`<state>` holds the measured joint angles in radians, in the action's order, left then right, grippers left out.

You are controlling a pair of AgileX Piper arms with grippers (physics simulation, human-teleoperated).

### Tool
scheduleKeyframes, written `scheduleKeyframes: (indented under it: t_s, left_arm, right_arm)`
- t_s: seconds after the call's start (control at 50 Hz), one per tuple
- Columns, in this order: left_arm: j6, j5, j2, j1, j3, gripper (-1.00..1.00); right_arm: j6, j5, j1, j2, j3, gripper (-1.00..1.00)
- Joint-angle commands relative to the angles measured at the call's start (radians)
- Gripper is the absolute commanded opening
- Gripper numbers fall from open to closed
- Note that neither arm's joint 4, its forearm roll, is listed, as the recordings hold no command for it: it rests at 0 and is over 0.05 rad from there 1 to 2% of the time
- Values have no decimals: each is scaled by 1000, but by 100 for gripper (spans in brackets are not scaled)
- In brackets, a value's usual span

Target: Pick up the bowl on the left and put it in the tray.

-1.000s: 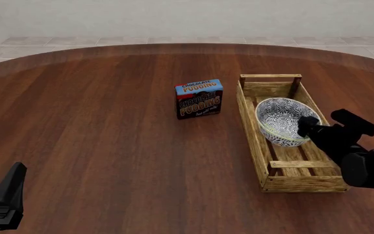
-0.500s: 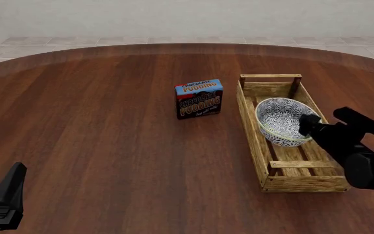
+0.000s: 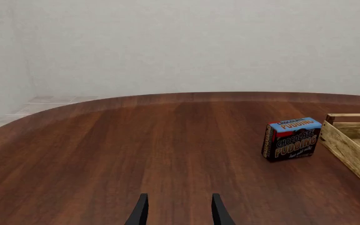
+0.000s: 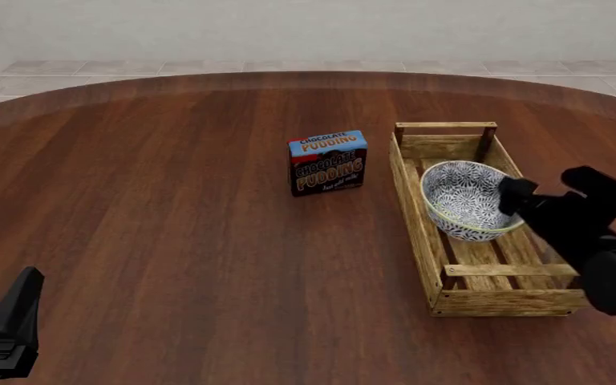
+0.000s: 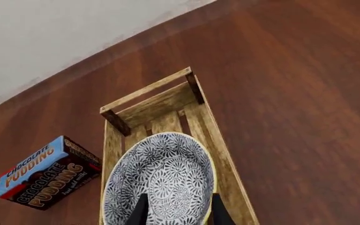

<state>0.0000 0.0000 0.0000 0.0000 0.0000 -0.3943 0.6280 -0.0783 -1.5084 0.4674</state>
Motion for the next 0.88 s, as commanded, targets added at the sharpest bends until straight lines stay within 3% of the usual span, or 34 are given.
scheduleKeyframes:
  t_s: [0.02, 0.88]
  left_arm:
    - [0, 0, 0, 0, 0, 100]
    - [0, 0, 0, 0, 0, 100]
  right_arm:
    - [-2, -45, 15, 96, -17, 100]
    - [-39, -178, 51, 316, -53, 100]
